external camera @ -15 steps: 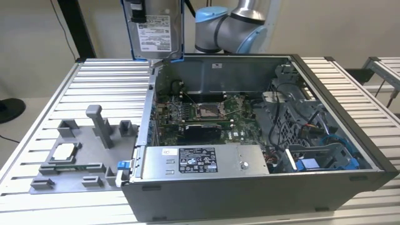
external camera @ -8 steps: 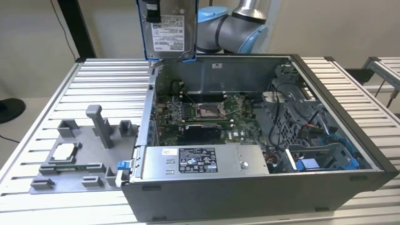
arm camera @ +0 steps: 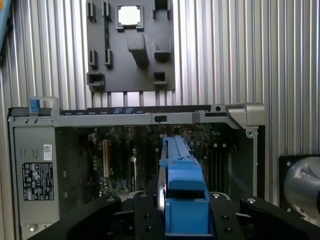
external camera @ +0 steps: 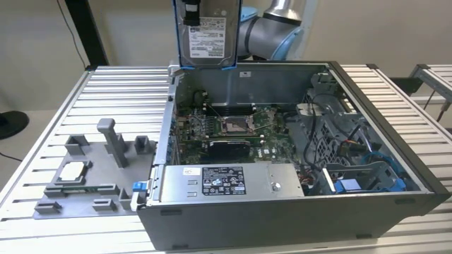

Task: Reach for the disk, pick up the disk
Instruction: 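Pick up the disk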

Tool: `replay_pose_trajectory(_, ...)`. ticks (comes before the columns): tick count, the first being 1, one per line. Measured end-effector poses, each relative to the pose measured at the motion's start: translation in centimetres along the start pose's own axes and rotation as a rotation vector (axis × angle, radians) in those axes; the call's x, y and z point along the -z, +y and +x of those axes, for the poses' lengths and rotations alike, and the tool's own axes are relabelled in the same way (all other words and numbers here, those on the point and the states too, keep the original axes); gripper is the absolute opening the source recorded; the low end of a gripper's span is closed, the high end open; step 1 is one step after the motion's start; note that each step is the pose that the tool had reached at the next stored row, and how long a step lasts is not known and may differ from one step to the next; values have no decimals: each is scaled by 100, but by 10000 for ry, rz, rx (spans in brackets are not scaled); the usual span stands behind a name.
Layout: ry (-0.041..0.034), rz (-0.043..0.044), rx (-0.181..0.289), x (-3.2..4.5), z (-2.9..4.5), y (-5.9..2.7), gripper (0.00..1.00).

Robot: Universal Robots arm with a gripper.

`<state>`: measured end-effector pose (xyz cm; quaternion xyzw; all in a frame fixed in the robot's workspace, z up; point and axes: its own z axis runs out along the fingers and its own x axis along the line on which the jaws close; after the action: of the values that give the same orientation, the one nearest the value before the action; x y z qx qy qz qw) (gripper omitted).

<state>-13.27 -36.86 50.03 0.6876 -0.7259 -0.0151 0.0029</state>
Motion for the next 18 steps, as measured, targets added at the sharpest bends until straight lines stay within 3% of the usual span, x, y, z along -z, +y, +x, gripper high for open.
replay_pose_trajectory(4,1,-3,0,4,-8,-140,0)
replay_pose_trajectory(6,1,-5,0,7,-16,-282,0)
replay_pose_trajectory(18,1,-10,0,17,-37,-679,0)
